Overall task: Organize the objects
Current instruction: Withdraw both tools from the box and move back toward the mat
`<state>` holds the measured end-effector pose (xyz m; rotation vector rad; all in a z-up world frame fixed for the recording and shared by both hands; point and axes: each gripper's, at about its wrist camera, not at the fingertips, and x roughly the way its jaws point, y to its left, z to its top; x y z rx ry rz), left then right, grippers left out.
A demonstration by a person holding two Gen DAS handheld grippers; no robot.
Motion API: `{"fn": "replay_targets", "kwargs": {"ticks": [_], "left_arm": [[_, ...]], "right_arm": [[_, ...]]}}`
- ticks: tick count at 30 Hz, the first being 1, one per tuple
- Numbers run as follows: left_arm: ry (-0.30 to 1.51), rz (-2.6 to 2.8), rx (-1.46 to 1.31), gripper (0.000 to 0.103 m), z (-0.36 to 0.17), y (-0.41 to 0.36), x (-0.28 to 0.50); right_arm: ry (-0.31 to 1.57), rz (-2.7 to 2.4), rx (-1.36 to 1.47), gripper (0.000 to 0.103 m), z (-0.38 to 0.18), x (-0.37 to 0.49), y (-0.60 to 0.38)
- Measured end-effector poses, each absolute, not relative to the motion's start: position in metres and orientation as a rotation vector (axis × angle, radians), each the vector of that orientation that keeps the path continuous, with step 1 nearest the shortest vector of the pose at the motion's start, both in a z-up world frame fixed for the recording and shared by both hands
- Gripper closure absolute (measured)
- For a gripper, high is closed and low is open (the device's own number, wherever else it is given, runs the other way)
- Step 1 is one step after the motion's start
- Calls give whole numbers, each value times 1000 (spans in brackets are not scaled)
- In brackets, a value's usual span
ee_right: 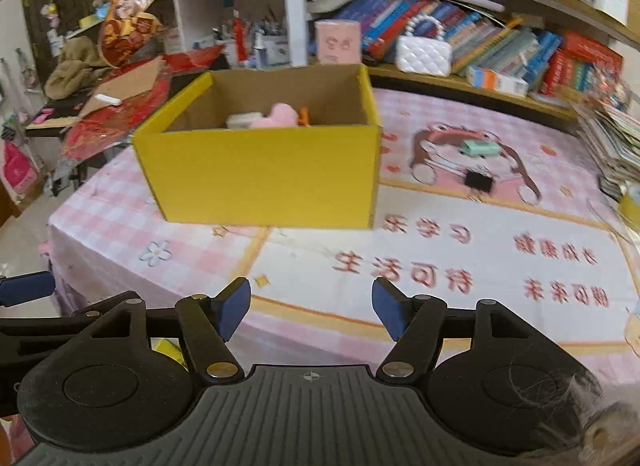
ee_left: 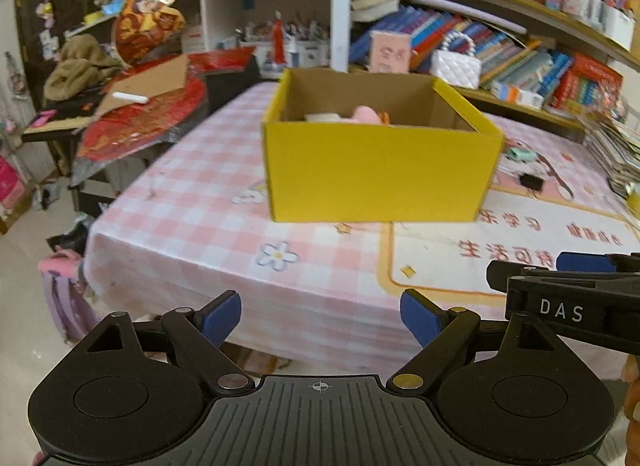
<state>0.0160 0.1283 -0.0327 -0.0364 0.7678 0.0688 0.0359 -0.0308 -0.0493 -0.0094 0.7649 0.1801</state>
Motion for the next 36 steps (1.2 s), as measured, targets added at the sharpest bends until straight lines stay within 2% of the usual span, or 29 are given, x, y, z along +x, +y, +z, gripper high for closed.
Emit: {"fn": "replay_targets", "kwargs": {"ticks": [19, 36], "left_arm": [[790, -168, 70, 14, -40, 56, 42], [816, -278, 122, 14, -47, -32, 99]], "right_arm": [[815, -56, 67, 34, -58, 23, -103], [846, -173, 107, 34, -60, 63, -189]]}}
